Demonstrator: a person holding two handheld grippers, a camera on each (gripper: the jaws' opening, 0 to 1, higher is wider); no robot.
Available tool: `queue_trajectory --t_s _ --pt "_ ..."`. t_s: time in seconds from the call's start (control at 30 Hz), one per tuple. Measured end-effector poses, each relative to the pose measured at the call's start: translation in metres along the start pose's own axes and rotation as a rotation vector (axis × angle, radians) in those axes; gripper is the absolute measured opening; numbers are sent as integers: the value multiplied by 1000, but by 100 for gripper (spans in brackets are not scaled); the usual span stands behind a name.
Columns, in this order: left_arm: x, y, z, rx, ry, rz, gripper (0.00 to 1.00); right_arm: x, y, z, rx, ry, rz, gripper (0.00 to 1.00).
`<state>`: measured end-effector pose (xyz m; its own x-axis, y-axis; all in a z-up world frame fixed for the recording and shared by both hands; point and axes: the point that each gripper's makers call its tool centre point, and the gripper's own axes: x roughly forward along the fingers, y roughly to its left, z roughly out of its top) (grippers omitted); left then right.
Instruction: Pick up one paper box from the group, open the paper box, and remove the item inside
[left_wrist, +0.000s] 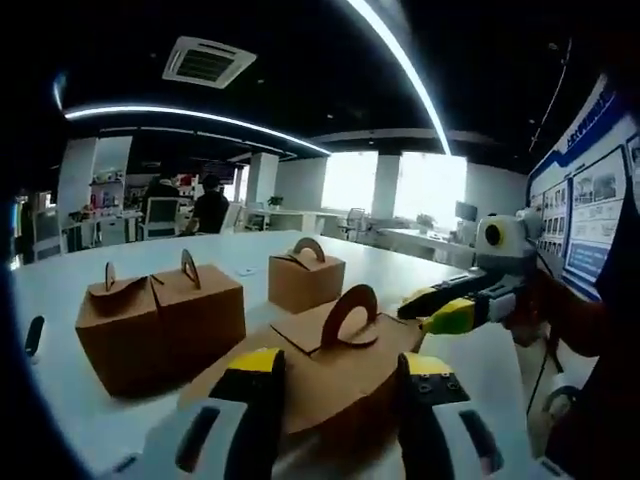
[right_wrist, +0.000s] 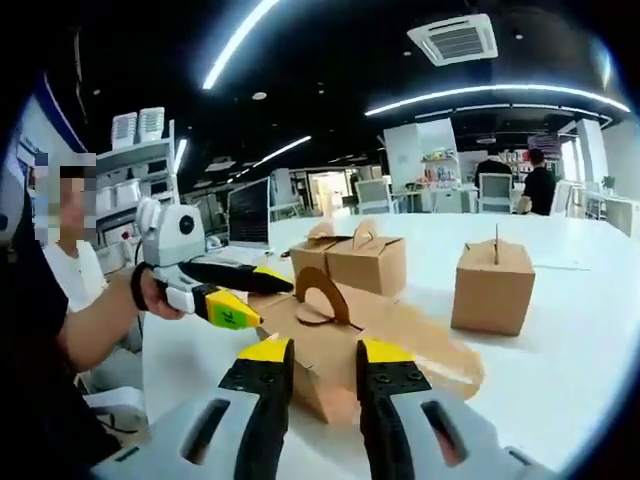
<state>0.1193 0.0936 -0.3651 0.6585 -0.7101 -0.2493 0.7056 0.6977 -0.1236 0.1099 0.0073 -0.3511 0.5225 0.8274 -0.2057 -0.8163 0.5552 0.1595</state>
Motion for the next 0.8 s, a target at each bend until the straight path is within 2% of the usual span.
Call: queue_trajectory --t_s 0.07,0.17,0.3,0.4,0.5,0.6,0.7,0.8 --pt "0 0 0 2 1 -1 47 -2 1 10 -32 -25 2 26" --pt "0 -1 -1 12 3 -3 48 -2 6 25 -137 -47 4 26" --pt "1 -4 -1 21 -4 -6 48 4 14 43 -217 -56 20 26" --pt "2 -6 0 22 -8 -10 48 9 12 51 -309 -39 25 25" --pt "3 -7 0 22 -10 -12 47 16 3 53 -383 20 35 24" --pt "4 -4 0 5 -22 8 44 20 -7 45 -447 96 51 24" --pt "4 -3 0 -7 -32 17 43 21 -11 42 -501 122 70 24" --pt "4 -4 0 -7 -35 20 44 18 -14 43 -508 120 63 21"
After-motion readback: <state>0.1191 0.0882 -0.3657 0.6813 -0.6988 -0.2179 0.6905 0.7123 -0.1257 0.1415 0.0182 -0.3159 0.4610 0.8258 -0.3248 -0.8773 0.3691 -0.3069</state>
